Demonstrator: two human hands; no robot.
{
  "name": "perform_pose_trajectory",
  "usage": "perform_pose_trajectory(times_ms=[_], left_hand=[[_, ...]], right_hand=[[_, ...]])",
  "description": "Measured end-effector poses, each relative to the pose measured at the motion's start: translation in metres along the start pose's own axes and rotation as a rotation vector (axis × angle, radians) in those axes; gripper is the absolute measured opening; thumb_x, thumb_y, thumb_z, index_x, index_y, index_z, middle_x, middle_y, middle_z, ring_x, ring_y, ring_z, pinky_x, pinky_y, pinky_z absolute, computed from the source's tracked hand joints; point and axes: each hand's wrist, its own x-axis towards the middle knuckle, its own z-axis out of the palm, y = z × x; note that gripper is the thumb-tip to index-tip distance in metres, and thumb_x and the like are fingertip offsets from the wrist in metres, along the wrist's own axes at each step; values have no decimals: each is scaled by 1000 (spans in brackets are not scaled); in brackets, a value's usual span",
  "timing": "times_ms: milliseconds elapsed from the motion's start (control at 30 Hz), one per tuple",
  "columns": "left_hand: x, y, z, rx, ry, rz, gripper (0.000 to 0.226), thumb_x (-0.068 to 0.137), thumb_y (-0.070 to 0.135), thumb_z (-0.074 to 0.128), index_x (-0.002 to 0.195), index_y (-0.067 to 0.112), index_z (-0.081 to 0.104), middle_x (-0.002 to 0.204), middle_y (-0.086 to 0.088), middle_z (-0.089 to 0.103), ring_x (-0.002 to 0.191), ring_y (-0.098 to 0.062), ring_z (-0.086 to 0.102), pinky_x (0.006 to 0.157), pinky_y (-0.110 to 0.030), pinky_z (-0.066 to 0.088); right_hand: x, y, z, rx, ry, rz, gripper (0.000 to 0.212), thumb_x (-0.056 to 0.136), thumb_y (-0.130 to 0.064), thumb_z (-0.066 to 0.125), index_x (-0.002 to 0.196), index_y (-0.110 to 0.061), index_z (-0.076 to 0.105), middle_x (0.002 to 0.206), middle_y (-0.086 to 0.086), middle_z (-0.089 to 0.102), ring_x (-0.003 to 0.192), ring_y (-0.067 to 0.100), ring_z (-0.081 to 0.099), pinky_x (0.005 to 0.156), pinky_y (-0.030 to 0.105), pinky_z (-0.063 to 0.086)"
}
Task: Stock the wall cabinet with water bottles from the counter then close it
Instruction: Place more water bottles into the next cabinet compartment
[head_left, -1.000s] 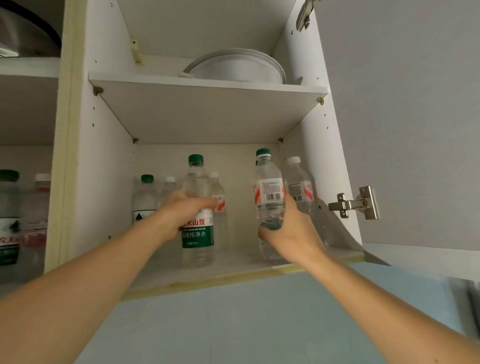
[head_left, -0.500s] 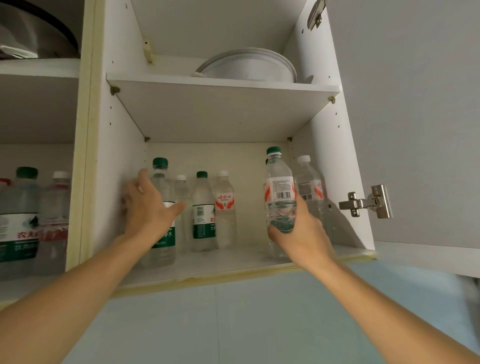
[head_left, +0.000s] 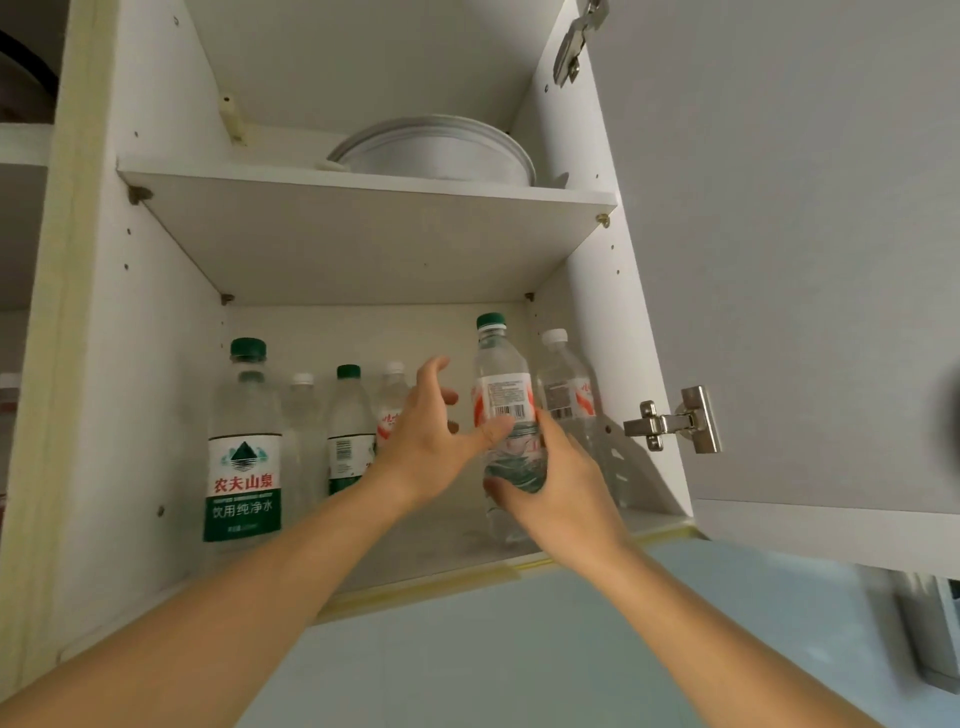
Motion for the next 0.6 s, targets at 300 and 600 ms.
perform_pose_trajectory(times_ms=[300,600], left_hand=[[20,-20,13,-184,-171,-22,125,74,41,86,151,56,-12,109,27,49,96,-5,68,73,-28,62],[25,-23,1,-1,-214,-46,127,83,23,81,154,47,-21,157,-3,41,130,-23,55,104,-54,50]], right_hand=[[7,12,-10,91,-37,55,58,91,-16,57,146,-35,51,117,-9,71,83,10,71,72,25,59],[20,5,-4,-138,-162,144,61,96,-21,64,149,-30,36,136,4,54,121,22,55,96,27,43]])
